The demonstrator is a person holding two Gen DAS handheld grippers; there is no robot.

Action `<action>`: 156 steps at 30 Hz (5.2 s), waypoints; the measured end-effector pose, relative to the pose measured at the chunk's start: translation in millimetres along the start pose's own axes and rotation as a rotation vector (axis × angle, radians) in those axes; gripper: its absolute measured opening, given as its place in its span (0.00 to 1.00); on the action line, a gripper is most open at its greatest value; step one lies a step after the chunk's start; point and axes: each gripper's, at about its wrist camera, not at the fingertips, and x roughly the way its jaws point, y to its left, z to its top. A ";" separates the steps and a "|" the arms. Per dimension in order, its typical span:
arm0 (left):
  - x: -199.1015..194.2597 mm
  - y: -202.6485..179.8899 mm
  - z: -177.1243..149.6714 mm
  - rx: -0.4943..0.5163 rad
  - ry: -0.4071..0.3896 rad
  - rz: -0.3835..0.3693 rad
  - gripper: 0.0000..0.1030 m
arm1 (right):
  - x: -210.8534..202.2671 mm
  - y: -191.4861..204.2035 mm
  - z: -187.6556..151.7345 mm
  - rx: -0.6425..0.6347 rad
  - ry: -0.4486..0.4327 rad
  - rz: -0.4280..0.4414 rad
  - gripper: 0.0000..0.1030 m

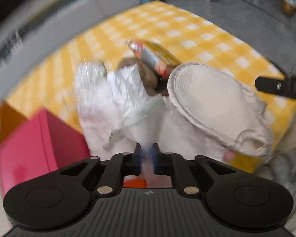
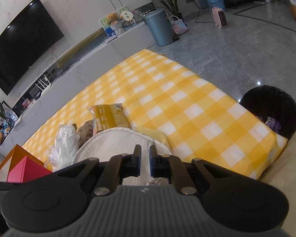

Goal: Organize soft objects
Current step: 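Grasp the white fabric tote with the left tool while the right holds the pad, then lift and carry the tote and pad toward the open white box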

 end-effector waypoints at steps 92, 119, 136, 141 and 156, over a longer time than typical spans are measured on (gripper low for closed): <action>-136.2 223.3 -130.3 -0.607 -0.471 -0.451 0.05 | 4.1 90.4 -24.0 0.055 0.190 0.410 0.32; -151.9 226.8 -152.3 -0.610 -0.535 -0.485 0.05 | 1.2 74.4 -23.0 -0.009 0.127 0.254 0.07; -169.0 260.9 -170.3 -0.643 -0.552 -0.232 0.01 | -112.6 133.3 -9.2 -0.088 -0.122 0.543 0.07; -164.1 266.9 -180.3 -0.598 -0.497 -0.171 0.01 | -123.6 168.5 -18.1 -0.162 -0.117 0.599 0.07; -119.5 278.3 -188.4 -0.567 -0.256 0.033 0.30 | -100.9 293.4 -82.2 -0.470 0.065 0.691 0.07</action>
